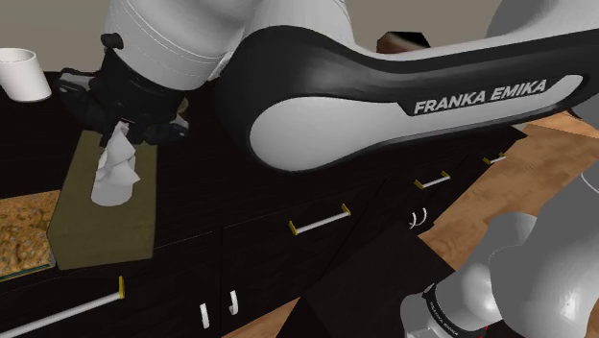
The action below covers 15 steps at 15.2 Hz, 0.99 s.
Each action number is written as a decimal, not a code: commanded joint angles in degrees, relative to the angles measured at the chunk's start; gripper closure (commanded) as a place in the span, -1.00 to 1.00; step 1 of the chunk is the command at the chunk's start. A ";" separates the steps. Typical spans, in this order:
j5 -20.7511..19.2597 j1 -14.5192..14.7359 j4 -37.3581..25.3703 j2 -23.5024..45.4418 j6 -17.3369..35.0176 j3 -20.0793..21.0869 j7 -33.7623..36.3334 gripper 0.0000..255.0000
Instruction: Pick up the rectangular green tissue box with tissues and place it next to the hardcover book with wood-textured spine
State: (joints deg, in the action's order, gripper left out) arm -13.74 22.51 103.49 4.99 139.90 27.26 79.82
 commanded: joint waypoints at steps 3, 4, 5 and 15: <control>-1.21 0.08 2.48 0.63 2.99 -0.19 1.16 1.00; -1.53 0.10 3.04 0.80 3.69 -0.24 1.45 1.00; -1.87 0.12 3.59 0.98 4.38 -0.30 1.76 1.00; -3.53 0.29 5.79 1.93 7.32 -0.63 3.24 1.00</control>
State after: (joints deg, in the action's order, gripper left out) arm -17.27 22.80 109.27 6.92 147.19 26.63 83.05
